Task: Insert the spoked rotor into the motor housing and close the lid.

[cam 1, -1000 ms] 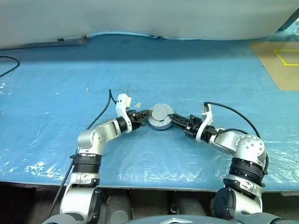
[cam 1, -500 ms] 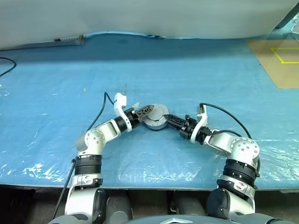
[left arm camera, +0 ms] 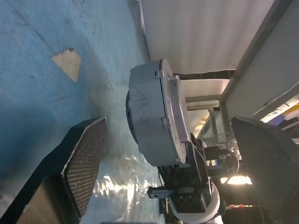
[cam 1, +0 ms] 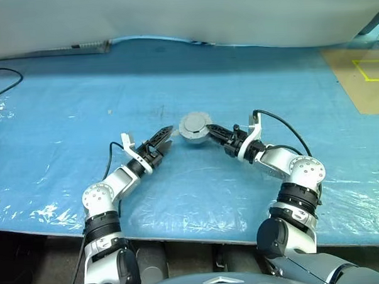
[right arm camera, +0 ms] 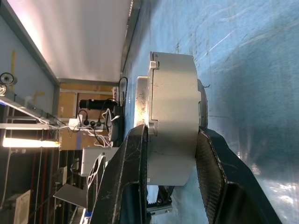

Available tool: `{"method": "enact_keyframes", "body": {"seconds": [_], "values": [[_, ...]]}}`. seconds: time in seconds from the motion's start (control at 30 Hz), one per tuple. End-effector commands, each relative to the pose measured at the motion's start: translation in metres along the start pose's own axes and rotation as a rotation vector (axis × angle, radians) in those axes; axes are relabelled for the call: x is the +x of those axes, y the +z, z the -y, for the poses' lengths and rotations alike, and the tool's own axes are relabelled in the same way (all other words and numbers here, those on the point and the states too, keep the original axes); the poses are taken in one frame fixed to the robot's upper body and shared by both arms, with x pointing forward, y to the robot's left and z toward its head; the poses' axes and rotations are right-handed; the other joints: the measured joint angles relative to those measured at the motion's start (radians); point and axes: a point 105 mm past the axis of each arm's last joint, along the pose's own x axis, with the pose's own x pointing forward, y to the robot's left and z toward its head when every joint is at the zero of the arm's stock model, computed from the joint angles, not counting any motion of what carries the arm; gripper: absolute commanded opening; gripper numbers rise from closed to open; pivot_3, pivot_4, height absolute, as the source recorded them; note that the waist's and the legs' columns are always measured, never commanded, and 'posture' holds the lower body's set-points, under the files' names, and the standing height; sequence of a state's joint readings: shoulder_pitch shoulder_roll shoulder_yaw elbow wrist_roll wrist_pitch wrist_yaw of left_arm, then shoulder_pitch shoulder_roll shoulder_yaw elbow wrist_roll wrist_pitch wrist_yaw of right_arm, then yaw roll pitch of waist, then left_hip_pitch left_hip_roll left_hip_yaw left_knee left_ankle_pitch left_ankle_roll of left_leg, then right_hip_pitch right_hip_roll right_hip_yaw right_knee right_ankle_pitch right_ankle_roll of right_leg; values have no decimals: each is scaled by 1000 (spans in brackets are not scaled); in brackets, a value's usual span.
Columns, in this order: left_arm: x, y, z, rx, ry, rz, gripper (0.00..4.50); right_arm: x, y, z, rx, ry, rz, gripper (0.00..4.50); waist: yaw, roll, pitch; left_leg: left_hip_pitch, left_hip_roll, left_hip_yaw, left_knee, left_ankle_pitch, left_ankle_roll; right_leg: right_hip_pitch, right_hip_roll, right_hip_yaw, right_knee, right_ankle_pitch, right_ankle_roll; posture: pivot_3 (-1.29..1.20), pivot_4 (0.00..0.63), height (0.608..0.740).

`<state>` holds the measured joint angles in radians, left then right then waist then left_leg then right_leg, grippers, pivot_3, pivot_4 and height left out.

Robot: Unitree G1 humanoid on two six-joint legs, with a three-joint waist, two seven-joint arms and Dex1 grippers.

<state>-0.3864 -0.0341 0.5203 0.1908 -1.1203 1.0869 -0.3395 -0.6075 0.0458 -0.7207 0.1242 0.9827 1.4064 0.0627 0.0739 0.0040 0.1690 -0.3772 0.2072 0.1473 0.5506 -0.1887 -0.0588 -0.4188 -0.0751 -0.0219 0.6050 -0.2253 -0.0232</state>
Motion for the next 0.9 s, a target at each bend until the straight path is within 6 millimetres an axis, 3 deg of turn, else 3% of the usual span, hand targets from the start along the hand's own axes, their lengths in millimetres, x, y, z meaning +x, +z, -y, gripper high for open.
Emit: {"method": "enact_keyframes", "body": {"seconds": [0.03, 0.23, 0.6, 0.7, 0.83, 0.9], "values": [[4, -4, 11, -14, -66, 1, 4500, 9, -2, -38, -43, 150, -26, 1063, 0, 0, 0, 0, 0, 0, 0, 0, 0, 0, 0, 0, 0, 0, 0, 0, 150, 740], [12, -9, 13, -50, -118, 15, 4500, 12, -10, -48, -43, 184, -59, 1063, 0, 0, 0, 0, 0, 0, 1, 0, 0, 0, 0, 1, 1, 0, 1, 0, 150, 740], [27, -14, 14, -104, -176, 25, 4500, 10, -20, -48, -21, 183, -89, 1063, 5, 0, 0, 0, 0, 0, 3, 0, 0, 0, 0, 1, 2, 1, 2, 0, 150, 740], [28, -11, 13, -127, -186, 45, 3890, 10, -19, -48, -13, 185, -85, 1063, 6, 0, 0, 0, 0, 0, 4, 0, 0, 0, 0, 1, 2, 1, 2, 0, 150, 740], [29, -12, 16, -138, -207, 39, 2490, 7, -22, -51, -37, 190, -89, 1063, 7, 0, 0, -1, 0, 0, 6, 0, 0, 0, 0, 1, 2, 2, 3, 0, 150, 740], [29, -11, 18, -138, -211, 40, 2428, 5, -23, -51, -123, 159, -73, 1063, 9, 0, 0, -2, 0, -1, 7, 0, 0, 0, 0, 1, 2, 2, 3, 0, 150, 740]]}}
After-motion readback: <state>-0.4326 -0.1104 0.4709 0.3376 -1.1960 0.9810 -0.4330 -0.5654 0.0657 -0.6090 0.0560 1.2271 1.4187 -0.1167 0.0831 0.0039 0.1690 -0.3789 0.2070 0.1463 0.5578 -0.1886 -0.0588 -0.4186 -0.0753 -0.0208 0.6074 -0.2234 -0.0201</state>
